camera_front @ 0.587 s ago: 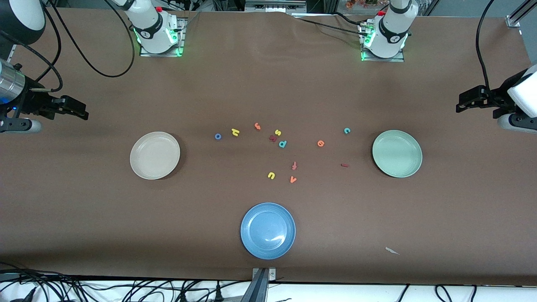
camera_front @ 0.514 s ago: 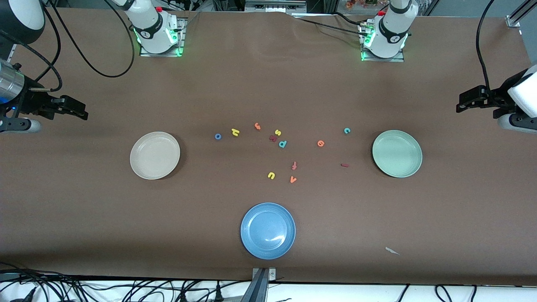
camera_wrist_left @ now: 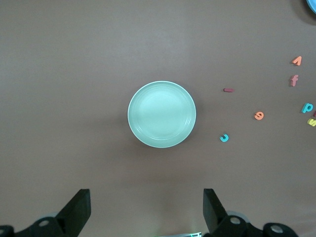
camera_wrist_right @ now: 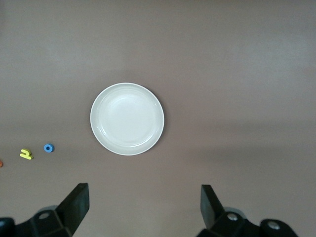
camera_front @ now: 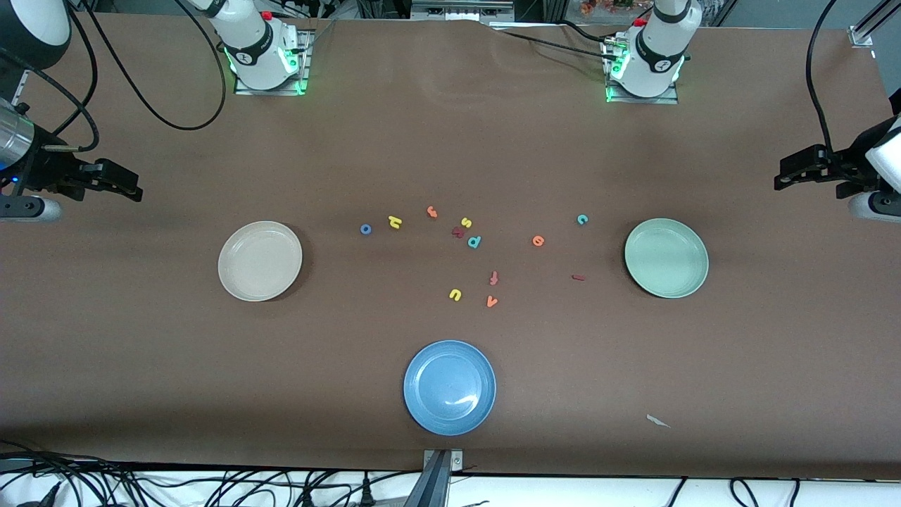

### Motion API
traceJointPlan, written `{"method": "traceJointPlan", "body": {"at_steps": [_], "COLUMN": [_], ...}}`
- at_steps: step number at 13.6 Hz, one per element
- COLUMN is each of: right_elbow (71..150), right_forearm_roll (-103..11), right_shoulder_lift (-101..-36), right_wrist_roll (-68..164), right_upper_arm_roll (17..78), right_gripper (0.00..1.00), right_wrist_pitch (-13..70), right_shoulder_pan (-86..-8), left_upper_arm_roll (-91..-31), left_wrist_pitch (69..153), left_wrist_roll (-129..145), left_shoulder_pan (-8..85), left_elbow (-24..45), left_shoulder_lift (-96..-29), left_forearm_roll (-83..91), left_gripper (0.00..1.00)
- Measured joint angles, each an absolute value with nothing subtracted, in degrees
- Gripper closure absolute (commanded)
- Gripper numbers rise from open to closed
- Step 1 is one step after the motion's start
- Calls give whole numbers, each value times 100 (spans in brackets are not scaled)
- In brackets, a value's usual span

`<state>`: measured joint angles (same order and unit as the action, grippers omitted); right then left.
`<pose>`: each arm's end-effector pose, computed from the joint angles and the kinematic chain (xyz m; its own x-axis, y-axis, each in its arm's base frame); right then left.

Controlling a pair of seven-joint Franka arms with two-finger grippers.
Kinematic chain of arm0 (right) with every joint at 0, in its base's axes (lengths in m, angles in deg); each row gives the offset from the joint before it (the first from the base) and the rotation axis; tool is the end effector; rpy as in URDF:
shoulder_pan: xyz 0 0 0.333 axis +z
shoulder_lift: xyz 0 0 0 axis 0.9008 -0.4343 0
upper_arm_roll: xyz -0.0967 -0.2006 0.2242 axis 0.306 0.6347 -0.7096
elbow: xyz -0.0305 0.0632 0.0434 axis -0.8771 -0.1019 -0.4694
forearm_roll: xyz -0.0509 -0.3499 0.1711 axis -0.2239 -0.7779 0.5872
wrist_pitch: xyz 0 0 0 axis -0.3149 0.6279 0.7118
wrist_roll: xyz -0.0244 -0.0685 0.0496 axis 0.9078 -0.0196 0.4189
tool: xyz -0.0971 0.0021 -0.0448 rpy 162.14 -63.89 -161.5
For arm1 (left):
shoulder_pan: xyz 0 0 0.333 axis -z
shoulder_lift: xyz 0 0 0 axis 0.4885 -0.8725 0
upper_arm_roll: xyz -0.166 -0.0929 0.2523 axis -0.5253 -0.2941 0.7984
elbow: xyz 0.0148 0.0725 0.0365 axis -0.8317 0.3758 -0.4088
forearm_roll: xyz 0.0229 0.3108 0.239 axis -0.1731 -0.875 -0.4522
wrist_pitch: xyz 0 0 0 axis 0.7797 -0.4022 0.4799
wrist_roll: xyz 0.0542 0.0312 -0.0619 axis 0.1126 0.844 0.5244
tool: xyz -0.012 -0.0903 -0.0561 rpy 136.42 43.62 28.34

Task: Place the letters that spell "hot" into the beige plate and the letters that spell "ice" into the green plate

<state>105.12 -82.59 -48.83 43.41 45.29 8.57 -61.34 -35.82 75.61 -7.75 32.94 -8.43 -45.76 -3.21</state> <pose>0.5799 -0.0043 0.5650 0.9993 -0.0051 -0.0367 -0.0052 -1.0000 -0.0029 0.5839 0.0231 0.6001 0.9842 -0.1106 -0.1382 -0.1059 -0.9935 0.0405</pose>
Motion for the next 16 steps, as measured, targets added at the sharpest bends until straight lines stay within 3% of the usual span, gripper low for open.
{"method": "traceJointPlan", "body": {"at_steps": [16], "right_elbow": [10366], "right_forearm_roll": [-8340], "right_shoulder_lift": [-4911], "right_wrist_roll": [4343], "right_upper_arm_roll": [4528], "right_gripper": [0], "right_wrist_pitch": [740], "right_shoulder_pan": [-6130], "left_upper_arm_roll": [-3590], "left_wrist_pitch": [7570], "left_wrist_roll": [-775], "left_shoulder_pan": [3238], "left_elbow": [-839], "left_shoulder_lift": [-4596], "left_forearm_roll": [-321], "left_gripper": [0]}}
